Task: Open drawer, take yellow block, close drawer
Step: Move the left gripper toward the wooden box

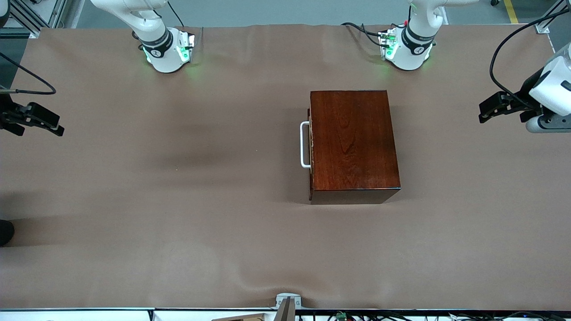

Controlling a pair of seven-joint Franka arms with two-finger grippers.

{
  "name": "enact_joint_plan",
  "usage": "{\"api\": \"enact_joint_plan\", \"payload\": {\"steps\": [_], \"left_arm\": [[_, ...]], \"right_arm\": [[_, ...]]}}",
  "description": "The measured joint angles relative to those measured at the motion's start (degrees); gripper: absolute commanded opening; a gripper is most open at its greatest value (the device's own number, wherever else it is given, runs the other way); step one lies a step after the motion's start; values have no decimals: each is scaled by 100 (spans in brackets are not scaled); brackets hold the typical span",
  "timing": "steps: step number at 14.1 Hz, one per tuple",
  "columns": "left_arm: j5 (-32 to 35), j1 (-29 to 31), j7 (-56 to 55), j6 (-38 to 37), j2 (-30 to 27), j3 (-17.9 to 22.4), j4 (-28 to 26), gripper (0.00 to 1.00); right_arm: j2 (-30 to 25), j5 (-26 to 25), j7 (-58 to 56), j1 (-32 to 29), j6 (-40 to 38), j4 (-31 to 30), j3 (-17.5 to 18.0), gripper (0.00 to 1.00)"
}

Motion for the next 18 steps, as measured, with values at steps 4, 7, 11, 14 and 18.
{"api": "enact_joint_plan", "payload": {"steps": [4,7,11,14,18], "left_arm": [[0,-7,10,0,8,-7,0,100],[0,-29,10,0,32,-32,13,100],[1,-42,-224,1,229,-361,231,100],[3,-128,-759,1,374,-620,263,100],[348,-741,-1538,1,617,-651,287,100]], "right_arm": [[0,0,0,0,0,0,0,100],[0,0,0,0,0,-1,0,100],[0,0,0,0,0,-3,2,100],[0,0,0,0,0,-4,2,100],[0,0,0,1,0,-6,7,100]]}}
